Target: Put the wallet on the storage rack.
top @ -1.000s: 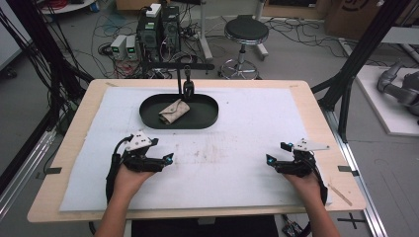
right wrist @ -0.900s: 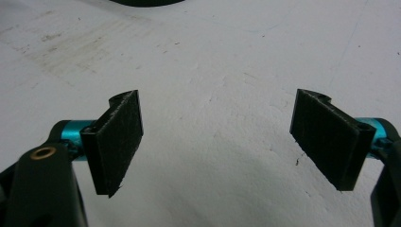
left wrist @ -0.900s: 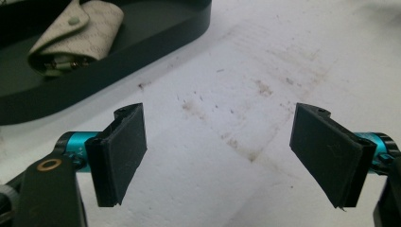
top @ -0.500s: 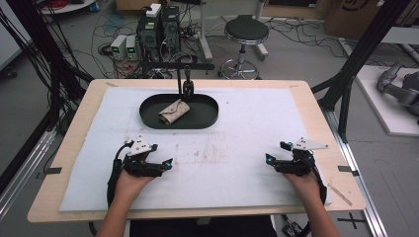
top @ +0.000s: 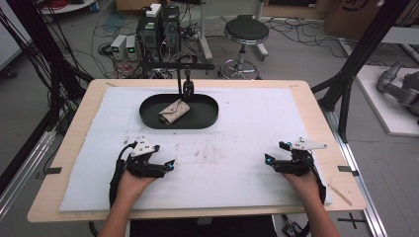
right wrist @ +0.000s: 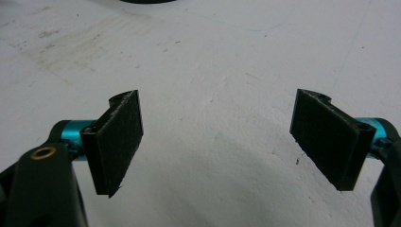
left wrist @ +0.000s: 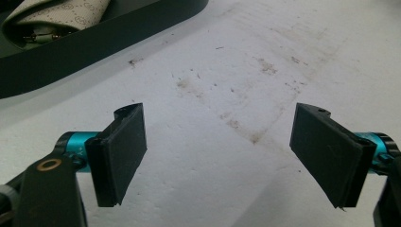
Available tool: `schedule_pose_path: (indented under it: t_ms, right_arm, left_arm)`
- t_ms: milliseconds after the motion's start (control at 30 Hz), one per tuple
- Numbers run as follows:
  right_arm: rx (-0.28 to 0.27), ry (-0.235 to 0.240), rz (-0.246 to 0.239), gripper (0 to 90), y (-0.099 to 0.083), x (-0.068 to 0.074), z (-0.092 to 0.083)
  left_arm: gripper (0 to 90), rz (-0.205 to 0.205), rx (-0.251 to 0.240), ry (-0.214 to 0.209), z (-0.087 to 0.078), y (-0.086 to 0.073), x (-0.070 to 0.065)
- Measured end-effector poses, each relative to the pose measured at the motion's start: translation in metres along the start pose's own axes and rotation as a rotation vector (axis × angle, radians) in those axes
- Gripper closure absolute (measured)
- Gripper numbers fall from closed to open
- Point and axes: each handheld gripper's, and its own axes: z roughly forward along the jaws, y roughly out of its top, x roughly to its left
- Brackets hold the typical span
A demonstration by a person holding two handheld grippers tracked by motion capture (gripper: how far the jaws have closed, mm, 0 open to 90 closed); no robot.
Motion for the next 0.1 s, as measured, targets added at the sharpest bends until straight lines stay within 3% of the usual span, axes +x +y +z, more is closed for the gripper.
schedule_pose_path:
  t_ms: [100]
  right_arm:
    - [0.004,-0.001,-0.001,18.3,0.0003,0.0006,0.0003]
  left_arm:
    - [19.4,-0.005,-0.004,0.006,-0.0018,-0.0005,0.0017]
